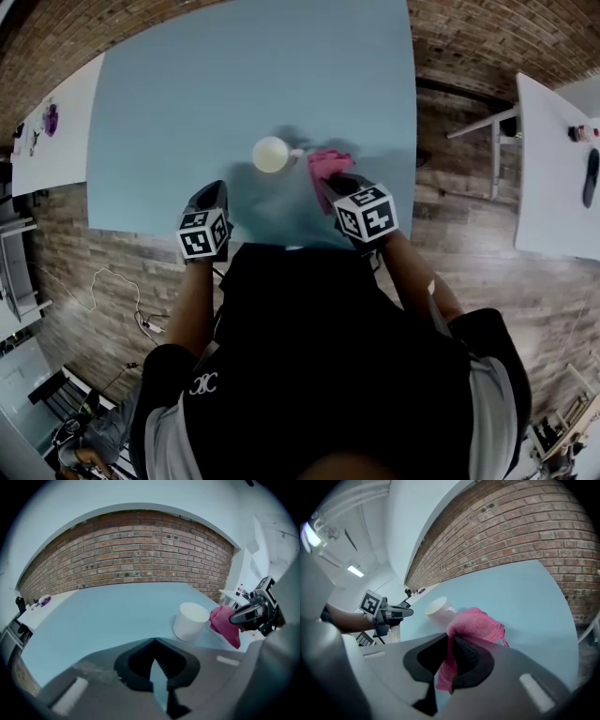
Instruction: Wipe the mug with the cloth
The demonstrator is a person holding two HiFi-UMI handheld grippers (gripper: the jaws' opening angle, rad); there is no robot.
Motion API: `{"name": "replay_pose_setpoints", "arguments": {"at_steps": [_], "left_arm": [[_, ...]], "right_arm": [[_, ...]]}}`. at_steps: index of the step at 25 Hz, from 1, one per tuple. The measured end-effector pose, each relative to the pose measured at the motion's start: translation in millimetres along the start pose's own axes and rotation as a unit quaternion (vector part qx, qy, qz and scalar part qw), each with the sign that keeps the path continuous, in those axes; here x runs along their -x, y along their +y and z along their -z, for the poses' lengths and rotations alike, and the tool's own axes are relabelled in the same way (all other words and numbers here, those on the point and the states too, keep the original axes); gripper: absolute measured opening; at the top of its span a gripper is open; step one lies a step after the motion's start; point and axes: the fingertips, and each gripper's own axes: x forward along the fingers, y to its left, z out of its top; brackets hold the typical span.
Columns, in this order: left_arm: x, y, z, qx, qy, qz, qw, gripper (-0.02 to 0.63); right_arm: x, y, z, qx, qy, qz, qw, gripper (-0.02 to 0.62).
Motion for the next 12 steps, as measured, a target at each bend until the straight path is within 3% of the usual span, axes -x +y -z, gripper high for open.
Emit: {"name": "replay_pose_setpoints", "arguments": {"at_steps": [4,7,9,12], "left_arm": [[-6,26,-3,-0.037,-0.002,0.018,0.9992,0.006],[-12,57,7,-0.053,-0.002,0.041,0.9978,0.006],[-11,89,14,-0.054,-0.005,0.055,0.997,0.006],[-7,145,20,-0.04,-0.023,0.08,0.9957,0.006]], "right_arm": [[-14,4,6,-0.013,-0.017,0.026,0.999,0.038],[-29,-4,17,-0.045,-0.025,0.077,0.996,0.038],[-32,-8,23,-0.086,-0.045,0.119,0.988,0.038],[-28,-4,20,-0.142,-0.099,0.193,0.966,0.038]]}}
